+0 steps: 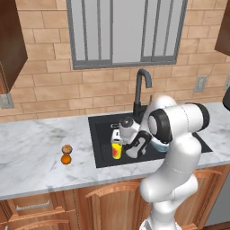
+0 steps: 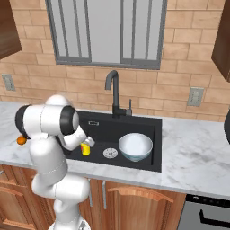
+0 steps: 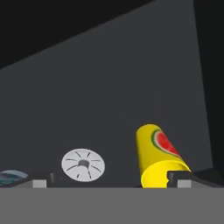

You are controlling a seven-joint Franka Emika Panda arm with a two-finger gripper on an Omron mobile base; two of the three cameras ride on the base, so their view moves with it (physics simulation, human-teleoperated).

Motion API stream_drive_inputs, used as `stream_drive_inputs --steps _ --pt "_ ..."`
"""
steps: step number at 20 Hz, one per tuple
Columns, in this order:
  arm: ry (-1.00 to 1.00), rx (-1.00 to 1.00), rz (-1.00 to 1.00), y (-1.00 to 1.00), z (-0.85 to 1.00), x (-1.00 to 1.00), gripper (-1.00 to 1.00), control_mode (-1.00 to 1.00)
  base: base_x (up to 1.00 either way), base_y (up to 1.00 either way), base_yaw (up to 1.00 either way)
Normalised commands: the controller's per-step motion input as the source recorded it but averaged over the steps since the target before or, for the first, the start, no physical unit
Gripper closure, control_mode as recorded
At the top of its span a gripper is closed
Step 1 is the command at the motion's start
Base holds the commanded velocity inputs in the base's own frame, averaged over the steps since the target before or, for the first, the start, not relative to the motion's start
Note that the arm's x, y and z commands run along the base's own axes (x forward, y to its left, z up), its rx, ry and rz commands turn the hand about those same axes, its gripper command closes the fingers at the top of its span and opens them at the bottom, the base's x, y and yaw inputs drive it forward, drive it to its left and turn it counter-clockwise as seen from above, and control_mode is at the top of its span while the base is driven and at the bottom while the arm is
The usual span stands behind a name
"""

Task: Remove the tangerine and tangerine from the sink. Then move the bowl and cup from the counter to the sink for washing.

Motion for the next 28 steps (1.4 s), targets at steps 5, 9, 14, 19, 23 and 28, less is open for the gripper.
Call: stream_drive_inputs --steps 5,9,14,19,23,28 --pt "0.00 0.01 0.00 -0.08 0.37 -0.23 -1.00 -1.00 0.00 0.00 0.00" --pt "0.04 0.03 0.00 -0.09 0.41 -0.19 -1.00 -1.00 0.00 0.00 0.00" --pt "0.18 0.04 0.00 -0.05 0.41 -0.10 -1.00 -1.00 0.00 0.00 0.00" --pt "0.21 0.04 0.03 -0.03 0.41 -0.11 -1.00 -1.00 0.00 0.00 0.00" --pt "0.22 0.00 0.10 0.00 0.46 -0.01 -1.00 -1.00 0.00 0.00 0.00" --pt "0.17 0.00 0.11 0.00 0.37 -0.16 -1.00 -1.00 0.00 0.00 0.00"
